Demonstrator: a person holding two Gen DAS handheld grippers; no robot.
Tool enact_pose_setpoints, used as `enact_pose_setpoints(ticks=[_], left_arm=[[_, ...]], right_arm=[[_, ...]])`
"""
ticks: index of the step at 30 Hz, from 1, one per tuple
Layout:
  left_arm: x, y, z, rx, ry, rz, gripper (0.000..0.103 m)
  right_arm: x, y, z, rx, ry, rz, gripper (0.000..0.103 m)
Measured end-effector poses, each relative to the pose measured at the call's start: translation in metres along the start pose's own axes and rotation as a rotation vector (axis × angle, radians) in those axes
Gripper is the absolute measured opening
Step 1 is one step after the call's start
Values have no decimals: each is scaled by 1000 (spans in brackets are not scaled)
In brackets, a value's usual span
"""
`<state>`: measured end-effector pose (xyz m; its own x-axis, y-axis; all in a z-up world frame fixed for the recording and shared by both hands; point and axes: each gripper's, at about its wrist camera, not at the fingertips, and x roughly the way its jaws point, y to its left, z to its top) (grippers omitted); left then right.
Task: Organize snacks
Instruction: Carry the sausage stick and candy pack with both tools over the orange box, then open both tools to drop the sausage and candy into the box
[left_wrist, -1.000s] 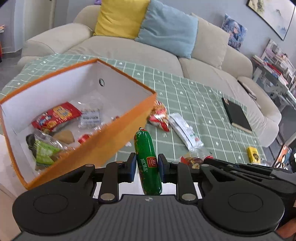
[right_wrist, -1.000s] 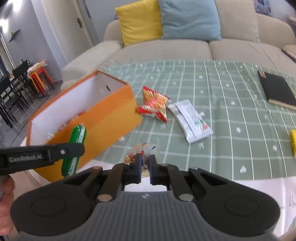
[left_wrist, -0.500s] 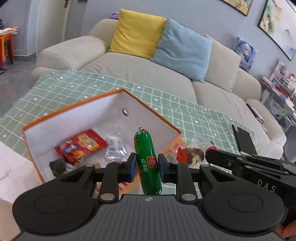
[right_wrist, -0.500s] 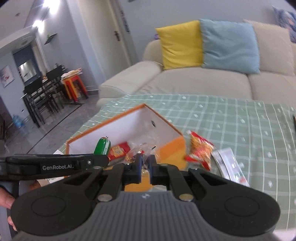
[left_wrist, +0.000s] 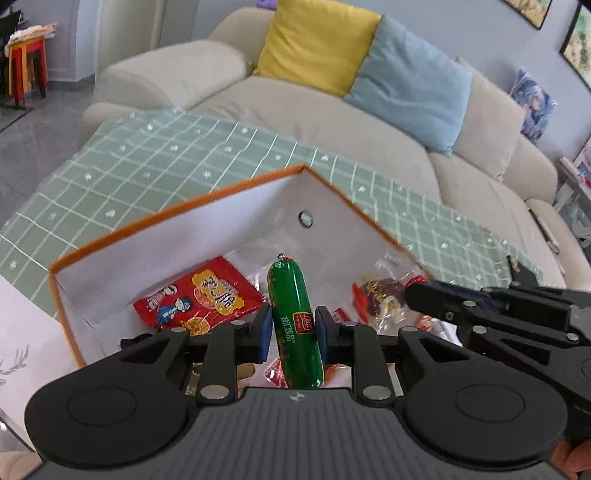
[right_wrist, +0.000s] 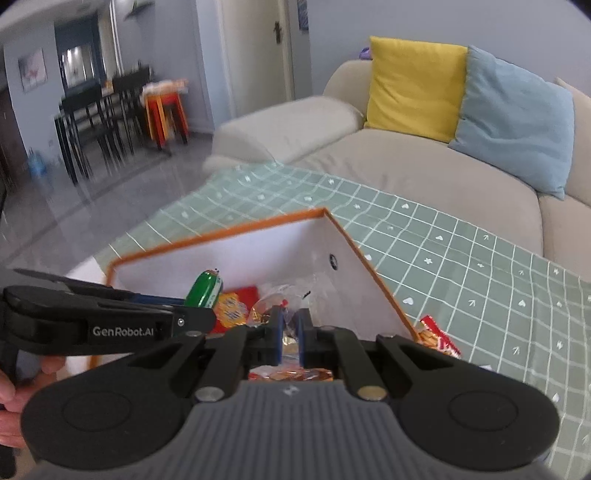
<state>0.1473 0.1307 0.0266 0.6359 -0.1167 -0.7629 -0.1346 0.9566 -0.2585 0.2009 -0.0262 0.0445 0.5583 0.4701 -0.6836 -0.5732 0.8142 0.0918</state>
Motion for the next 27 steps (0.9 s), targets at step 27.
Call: enact_pose_setpoints(ticks=[27], left_arm=[[93, 12, -1, -56, 283, 125, 27]], right_arm=[[102, -11, -16, -211, 191, -83, 5]])
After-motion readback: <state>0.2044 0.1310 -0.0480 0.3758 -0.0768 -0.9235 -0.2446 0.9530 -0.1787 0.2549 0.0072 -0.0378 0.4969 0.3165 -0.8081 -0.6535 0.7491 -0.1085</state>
